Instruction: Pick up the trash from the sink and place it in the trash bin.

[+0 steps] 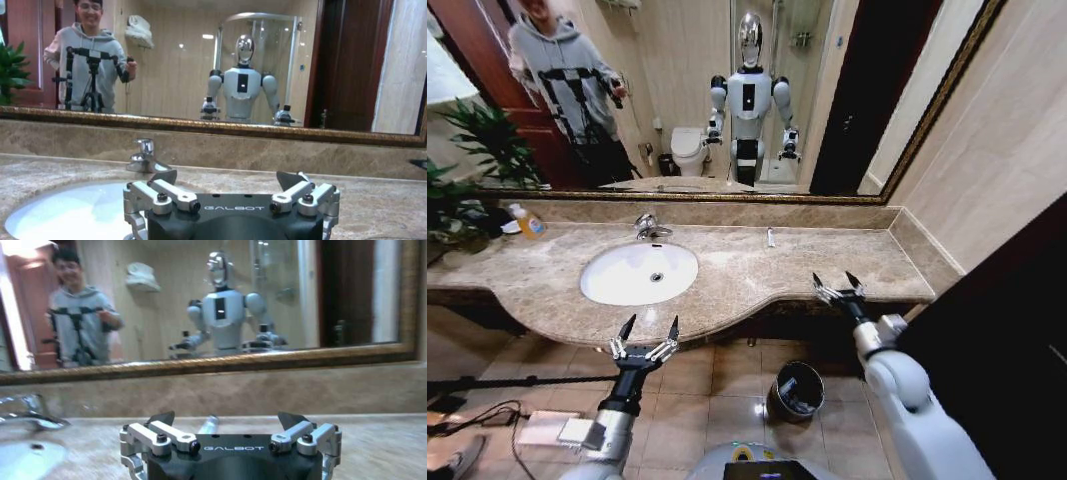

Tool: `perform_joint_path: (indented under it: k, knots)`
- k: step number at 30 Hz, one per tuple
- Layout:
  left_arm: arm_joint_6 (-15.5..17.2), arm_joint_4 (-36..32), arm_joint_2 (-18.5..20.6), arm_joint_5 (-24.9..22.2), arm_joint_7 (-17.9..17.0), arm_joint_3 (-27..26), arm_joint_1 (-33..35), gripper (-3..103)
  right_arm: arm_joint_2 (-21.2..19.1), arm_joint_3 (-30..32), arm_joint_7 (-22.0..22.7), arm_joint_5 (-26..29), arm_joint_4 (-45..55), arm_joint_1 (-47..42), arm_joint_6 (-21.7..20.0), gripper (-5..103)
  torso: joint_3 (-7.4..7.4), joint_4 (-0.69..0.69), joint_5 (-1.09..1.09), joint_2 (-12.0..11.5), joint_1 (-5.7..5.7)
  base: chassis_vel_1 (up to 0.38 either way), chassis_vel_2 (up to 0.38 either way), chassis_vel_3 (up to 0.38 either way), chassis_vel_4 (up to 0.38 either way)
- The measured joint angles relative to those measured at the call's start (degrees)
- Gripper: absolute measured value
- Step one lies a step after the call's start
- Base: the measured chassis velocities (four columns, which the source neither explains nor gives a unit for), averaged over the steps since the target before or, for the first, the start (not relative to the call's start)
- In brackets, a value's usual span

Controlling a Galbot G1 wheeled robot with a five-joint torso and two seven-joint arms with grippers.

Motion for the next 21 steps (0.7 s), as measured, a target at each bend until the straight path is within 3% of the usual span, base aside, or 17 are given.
perform_joint_path:
  k: [7,13,21]
  knots:
    - [0.0,0.0,0.0,0.0,0.0,0.0,0.0,100,0.5,-9.0,2.1,-1.3,-8.9,12.6,-2.8,100,0.00,0.01,0.01,0.0,0.00,0.000,0.000,0.000,0.000]
    - [0.0,0.0,0.0,0.0,0.0,0.0,0.0,100,-0.4,-17.5,2.3,3.4,-19.2,26.4,-7.0,100,0.00,0.00,0.00,0.0,0.00,0.000,0.000,0.000,0.000]
    - [0.0,0.0,0.0,0.0,0.0,0.0,0.0,100,3.2,-22.4,3.7,4.8,-29.5,33.5,-3.2,100,0.00,0.00,-0.01,0.0,0.00,0.000,0.000,0.000,0.000]
